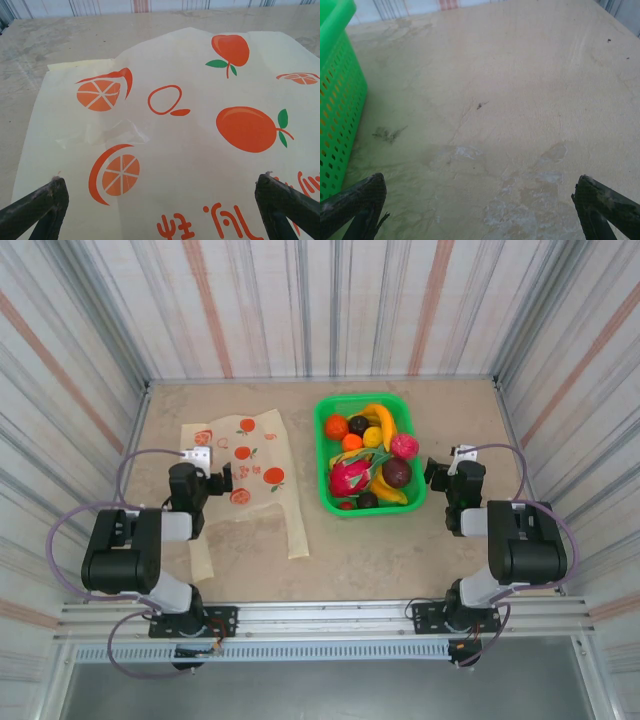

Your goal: Place the fake fruits into the plastic bag and tie a complex knot

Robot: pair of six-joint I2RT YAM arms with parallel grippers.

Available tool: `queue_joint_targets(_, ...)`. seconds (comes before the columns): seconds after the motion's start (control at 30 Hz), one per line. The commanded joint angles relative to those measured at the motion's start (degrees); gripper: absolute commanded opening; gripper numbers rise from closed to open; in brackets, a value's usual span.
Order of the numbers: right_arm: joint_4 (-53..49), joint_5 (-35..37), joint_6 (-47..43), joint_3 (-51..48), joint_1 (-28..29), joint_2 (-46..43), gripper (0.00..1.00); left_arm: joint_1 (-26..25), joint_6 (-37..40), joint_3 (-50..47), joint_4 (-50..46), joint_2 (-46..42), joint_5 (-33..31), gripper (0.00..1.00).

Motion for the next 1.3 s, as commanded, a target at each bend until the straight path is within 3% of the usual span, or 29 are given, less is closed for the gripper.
queue_joint_targets(0.0,0.48,-0.05,-1.41,0.74,0.50,0.44,0.99,-0.48,0.80,0.95,0.03,-0.21,-0.80,0.99)
queue_joint_targets(0.83,0.65,-0.71,-0.79,0.57,-0.36,0.19,0.99,-0.07,0.57,1.03,-0.21,-0.21,-0.01,0.99)
queue_joint_targets(1.0,-2.45,2.59,1.56,-0.38,-1.14,-5.44,0.99,-0.06,0.16,0.37,-0.43,-2.91,-1.01,0.99)
queue_joint_targets(1.17,-15.29,2.29,2.15,1.45,-0.83,-17.90,0.99,-2.28,2.49,3.81,-14.46,-14.65,-3.07,0.99)
queue_joint_targets(1.27,-26.74,1.15,4.37,5.55,-0.29,-24.77,0.99,-4.37,4.07,10.37,-28.13,-20.65,-6.08,0.99)
